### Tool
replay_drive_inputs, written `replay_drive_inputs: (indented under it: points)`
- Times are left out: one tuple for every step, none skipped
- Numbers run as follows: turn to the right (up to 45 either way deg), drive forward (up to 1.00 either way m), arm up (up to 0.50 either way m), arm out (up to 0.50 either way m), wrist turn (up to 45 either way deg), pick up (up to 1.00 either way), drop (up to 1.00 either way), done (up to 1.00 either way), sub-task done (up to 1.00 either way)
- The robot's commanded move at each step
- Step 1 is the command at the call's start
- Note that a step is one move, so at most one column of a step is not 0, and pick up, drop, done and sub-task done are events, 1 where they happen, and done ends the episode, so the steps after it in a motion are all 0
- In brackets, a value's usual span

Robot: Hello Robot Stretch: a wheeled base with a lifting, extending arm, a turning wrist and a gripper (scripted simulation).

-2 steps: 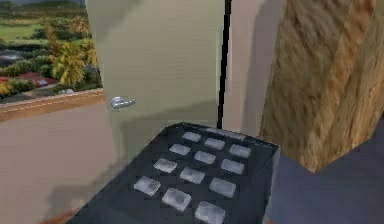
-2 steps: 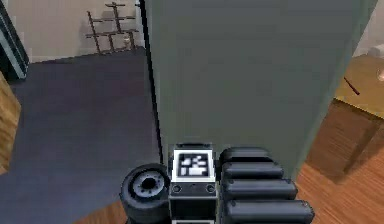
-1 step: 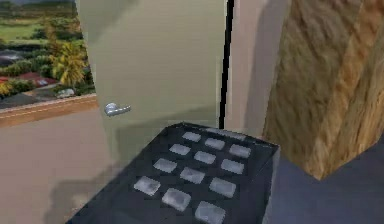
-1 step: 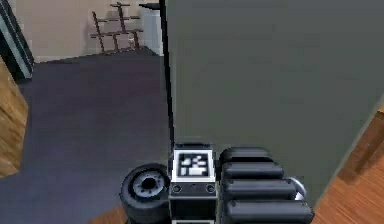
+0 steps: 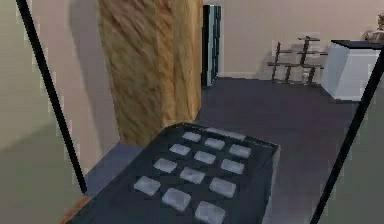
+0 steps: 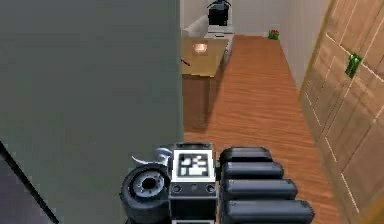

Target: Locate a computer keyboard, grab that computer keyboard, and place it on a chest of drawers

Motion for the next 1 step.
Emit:
replay_drive_inputs:
  points:
    - [12.0, 0.0, 0.0, 0.0, 0.0, 0.0, 0.0, 0.0, 0.0]
